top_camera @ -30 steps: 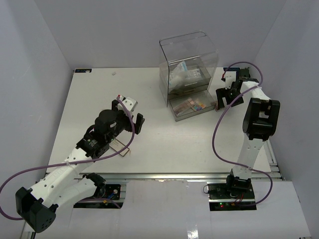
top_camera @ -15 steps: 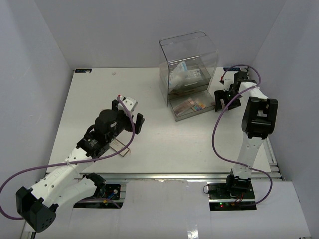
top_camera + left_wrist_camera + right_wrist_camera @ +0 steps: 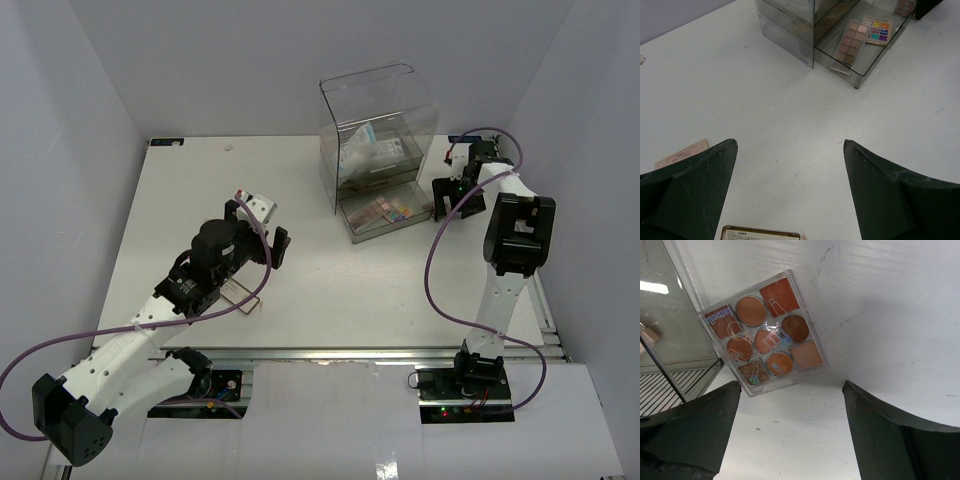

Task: Organize the makeup

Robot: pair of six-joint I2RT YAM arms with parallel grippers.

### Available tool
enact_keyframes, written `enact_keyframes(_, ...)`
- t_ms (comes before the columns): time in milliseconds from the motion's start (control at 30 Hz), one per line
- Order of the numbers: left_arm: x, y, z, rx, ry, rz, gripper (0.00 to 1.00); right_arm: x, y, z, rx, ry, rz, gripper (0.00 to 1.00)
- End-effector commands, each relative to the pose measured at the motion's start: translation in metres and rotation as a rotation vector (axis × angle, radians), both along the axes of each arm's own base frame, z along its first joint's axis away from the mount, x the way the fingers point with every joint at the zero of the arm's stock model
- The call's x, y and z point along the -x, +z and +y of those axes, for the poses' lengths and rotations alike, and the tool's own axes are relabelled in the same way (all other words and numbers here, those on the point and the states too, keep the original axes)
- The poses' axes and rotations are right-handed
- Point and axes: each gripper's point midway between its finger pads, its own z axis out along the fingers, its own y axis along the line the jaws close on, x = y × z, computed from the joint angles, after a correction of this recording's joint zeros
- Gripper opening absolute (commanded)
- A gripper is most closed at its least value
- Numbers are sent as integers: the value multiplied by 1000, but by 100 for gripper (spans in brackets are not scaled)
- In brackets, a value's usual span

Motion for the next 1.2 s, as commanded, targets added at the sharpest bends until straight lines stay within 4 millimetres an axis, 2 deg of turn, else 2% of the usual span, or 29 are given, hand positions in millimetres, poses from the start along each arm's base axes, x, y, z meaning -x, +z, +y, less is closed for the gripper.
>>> enact_keyframes(0,-1,-2,2,2,11,-4,98,-20,9,2,11,0,-63,90)
enact_keyframes(167,-2,-3,1,1,9,1,98,-20,10,3,25,18,-78,90)
enact_keyframes(433,-3,-6,1,-6,12,5,98,-36,4,-5,75,59,-84,90)
enact_keyframes(867,-5,-10,1,-11,12,17,98,-52,2,-4,107,187,-96,91)
enact_keyframes(1000,-5,-11,1,-12,13,19,98,-55,2,-2,98,191,-105,98)
enact_keyframes(1167,-5,-10,2,-12,12,17,98,-52,2,-3,102,183,-110,79)
